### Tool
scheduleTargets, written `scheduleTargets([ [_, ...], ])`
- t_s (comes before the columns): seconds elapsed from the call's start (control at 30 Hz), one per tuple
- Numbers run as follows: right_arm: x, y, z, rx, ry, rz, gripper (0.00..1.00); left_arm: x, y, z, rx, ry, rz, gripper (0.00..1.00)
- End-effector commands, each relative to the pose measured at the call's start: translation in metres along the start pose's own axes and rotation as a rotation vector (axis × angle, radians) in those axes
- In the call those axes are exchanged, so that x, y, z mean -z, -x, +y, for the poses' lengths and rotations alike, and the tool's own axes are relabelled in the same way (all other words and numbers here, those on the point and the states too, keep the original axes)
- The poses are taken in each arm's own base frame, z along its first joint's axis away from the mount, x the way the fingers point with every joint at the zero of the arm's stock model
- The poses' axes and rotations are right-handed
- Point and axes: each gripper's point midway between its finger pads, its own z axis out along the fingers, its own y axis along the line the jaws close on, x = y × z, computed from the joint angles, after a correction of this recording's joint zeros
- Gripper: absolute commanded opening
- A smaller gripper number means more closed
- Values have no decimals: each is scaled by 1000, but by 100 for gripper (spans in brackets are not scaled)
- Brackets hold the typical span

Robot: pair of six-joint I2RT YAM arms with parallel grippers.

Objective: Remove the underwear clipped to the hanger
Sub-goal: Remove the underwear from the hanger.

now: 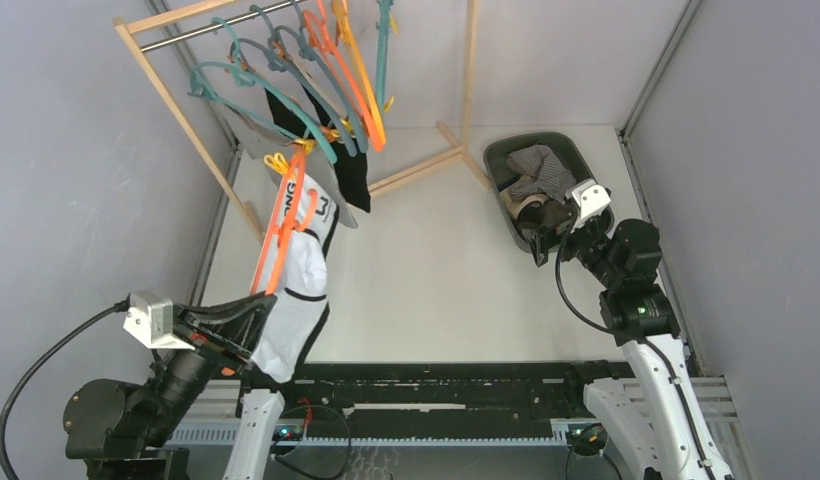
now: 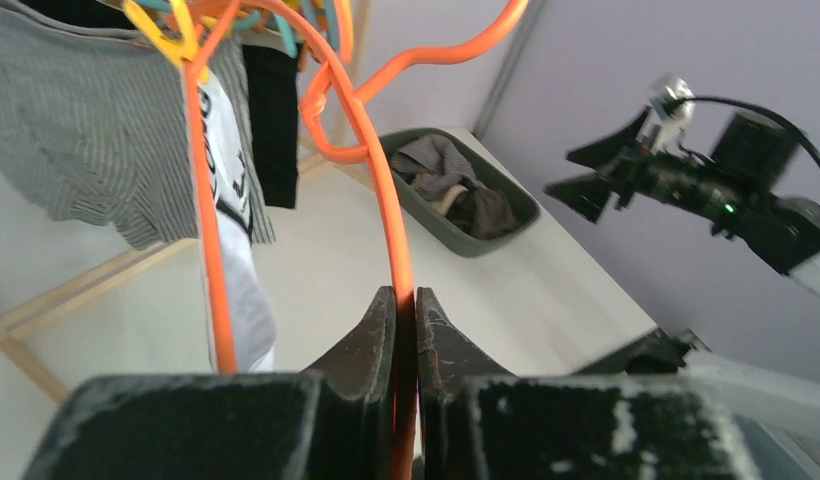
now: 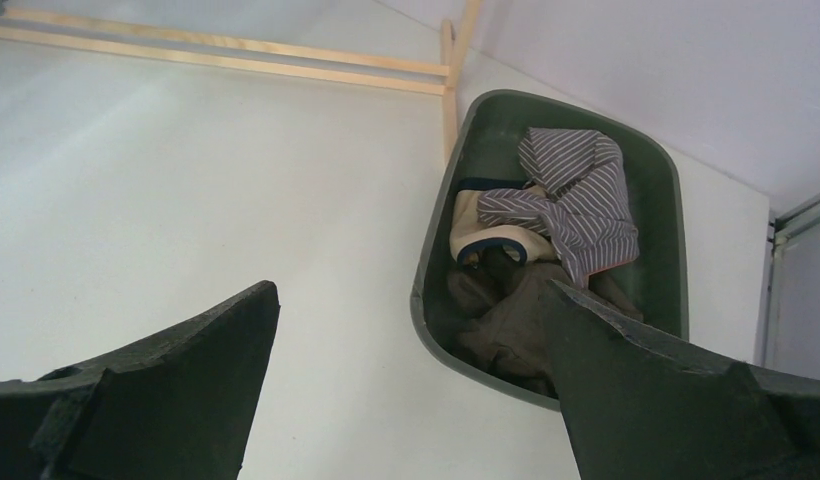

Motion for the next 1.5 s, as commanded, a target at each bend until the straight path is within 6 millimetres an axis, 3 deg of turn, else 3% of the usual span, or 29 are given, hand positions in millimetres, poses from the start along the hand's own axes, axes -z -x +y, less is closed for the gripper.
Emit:
scheduleTargets([
  [0.0, -1, 1, 8, 13, 45, -12, 100, 9, -8, -38, -38, -217, 51, 0],
  [0.27, -2, 1, 33, 10, 188, -20, 100, 5, -19, -47, 35, -285, 120, 0],
  [0.5, -6, -7, 49, 39, 265, 5, 100, 8, 6, -36, -40, -171, 15, 0],
  [0.7, 1, 0, 70, 99, 378, -38, 100, -6, 10, -54, 27, -318, 71, 0],
  [0.87, 9, 18, 94, 212, 492, -116, 100, -27, 9, -57, 80, -405, 168, 0],
  [1.13, 26, 75, 112, 301, 614, -200, 98, -61, 0, -49, 162, -523, 319, 0],
  [1.47, 25, 104, 132, 376, 705, -224, 97, -79, -23, -53, 195, -689, 450, 0],
])
